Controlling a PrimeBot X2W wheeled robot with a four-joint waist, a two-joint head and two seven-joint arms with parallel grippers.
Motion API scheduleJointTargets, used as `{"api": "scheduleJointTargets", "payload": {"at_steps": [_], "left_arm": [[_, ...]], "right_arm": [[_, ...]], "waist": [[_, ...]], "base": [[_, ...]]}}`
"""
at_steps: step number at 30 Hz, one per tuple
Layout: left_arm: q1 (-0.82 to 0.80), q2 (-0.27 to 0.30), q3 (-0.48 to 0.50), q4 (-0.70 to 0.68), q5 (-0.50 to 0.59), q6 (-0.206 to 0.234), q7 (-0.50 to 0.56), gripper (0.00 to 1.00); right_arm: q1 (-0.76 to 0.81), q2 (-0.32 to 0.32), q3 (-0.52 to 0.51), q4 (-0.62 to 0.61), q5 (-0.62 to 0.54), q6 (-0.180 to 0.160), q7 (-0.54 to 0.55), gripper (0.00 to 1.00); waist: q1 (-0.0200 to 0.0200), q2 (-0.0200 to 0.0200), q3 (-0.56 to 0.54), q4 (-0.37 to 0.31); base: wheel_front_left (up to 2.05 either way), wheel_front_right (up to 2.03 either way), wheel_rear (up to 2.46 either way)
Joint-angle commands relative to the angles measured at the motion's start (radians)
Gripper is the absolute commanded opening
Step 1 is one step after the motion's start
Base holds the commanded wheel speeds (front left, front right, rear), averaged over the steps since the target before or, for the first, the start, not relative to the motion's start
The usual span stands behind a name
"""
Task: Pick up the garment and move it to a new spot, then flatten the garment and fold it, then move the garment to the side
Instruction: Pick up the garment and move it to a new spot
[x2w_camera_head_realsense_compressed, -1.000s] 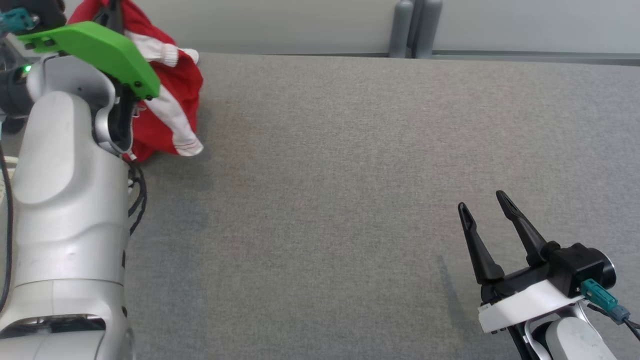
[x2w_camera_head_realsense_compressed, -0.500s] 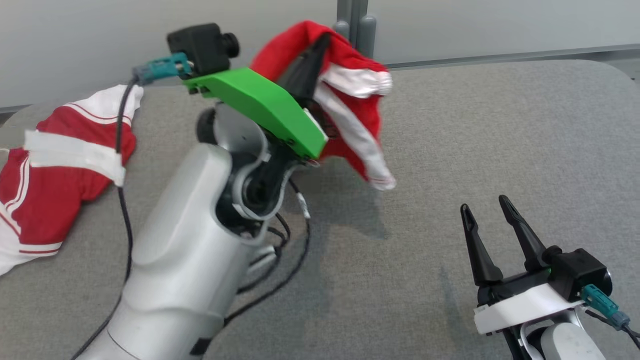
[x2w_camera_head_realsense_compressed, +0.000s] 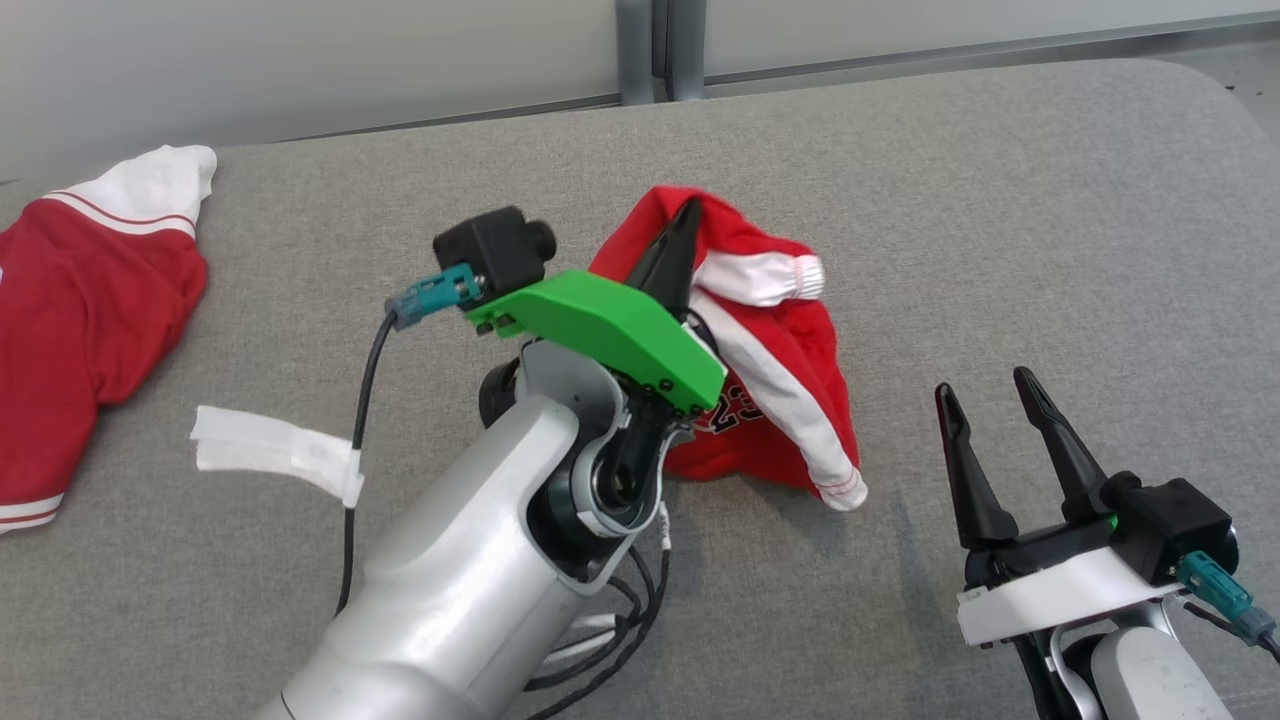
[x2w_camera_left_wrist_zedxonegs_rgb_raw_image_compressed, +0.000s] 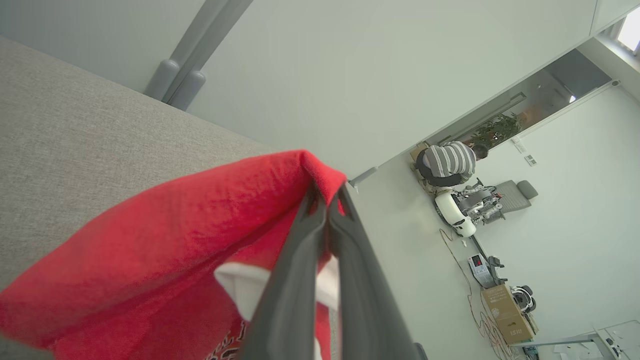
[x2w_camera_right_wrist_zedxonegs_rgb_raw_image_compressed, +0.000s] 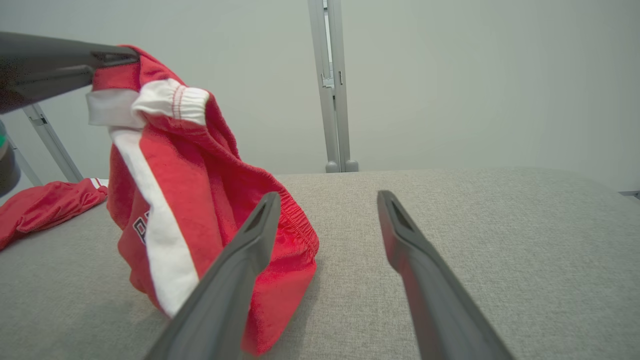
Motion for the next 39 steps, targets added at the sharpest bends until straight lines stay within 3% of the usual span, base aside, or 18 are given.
{"api": "scheduleJointTargets", "payload": {"at_steps": [1,8,18,24,28,34,39], "left_arm": [[0.018,0.006,0.003,0.02,-0.008,-0.001,-0.007,0.0],[0.083,0.019,0.043,0.191,-0.035,-0.036,-0.054,0.0],[0.221,0.057,0.111,0.297,-0.063,-0.07,-0.107,0.0],[0.293,0.047,0.133,0.344,-0.068,-0.096,-0.124,0.0],[0.317,0.038,0.14,0.359,-0.064,-0.11,-0.126,1.0],[0.349,0.037,0.135,0.336,-0.02,-0.138,-0.133,1.0],[0.381,0.089,0.127,0.272,0.102,-0.118,-0.133,1.0]], "right_arm": [[-0.009,0.001,-0.001,-0.004,0.003,0.0,-0.003,1.0],[-0.005,-0.004,-0.018,-0.005,0.001,0.0,-0.003,1.0],[0.004,-0.017,-0.016,-0.002,-0.006,0.0,-0.003,1.0],[0.016,-0.03,-0.003,0.002,-0.006,0.0,-0.003,1.0],[0.021,-0.034,0.006,0.005,-0.003,0.0,-0.003,1.0],[0.033,-0.039,0.013,0.004,-0.002,0.0,-0.003,1.0],[0.056,-0.041,0.013,-0.001,-0.003,0.0,-0.003,1.0]], "waist": [[0.0,0.009,0.004,0.001],[0.0,0.009,0.013,0.024],[0.0,0.009,0.0,0.064],[0.0,0.009,-0.016,0.077],[0.0,0.009,-0.027,0.074],[0.0,0.009,-0.043,0.063],[0.0,0.009,-0.064,0.054]], "base": [[0.0,0.0,0.0],[0.0,0.0,0.0],[0.0,0.0,0.0],[0.0,0.0,0.0],[0.0,0.0,0.0],[0.0,0.0,0.0],[0.0,0.0,0.0]]}}
